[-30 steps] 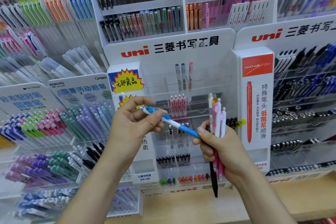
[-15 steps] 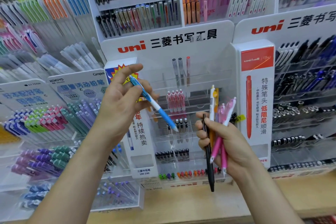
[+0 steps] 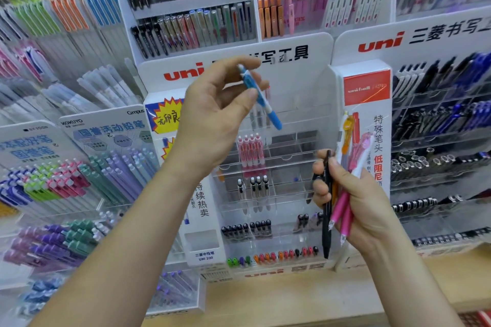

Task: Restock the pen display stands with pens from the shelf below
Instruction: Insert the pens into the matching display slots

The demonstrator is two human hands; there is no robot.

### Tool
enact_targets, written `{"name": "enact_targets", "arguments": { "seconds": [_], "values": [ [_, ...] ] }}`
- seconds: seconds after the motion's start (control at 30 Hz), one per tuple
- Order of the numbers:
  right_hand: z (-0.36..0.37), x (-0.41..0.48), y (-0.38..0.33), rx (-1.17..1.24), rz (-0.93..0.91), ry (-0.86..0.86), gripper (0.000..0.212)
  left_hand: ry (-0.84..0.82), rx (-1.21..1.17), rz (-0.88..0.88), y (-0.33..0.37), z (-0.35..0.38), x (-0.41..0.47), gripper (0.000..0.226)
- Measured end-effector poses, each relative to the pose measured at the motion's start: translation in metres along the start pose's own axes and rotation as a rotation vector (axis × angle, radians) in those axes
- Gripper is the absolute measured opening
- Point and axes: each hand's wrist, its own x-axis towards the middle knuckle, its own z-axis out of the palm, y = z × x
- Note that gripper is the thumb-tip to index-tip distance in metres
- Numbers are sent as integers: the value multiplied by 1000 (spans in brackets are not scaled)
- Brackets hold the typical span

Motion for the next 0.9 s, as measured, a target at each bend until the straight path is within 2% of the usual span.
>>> {"name": "enact_targets", "arguments": {
  "seconds": [0.23, 0.67, 0.9],
  "values": [
    [-4, -4, -1, -11, -28, -9, 26, -95, 335, 15, -35, 26, 4, 33],
    [-3, 0, 4, -32, 9, -19, 25, -267, 693, 5, -57, 21, 8, 25],
    [0, 4, 7, -43, 30, -38, 26, -290, 706, -62, -56, 18, 9, 21]
  ]
}}
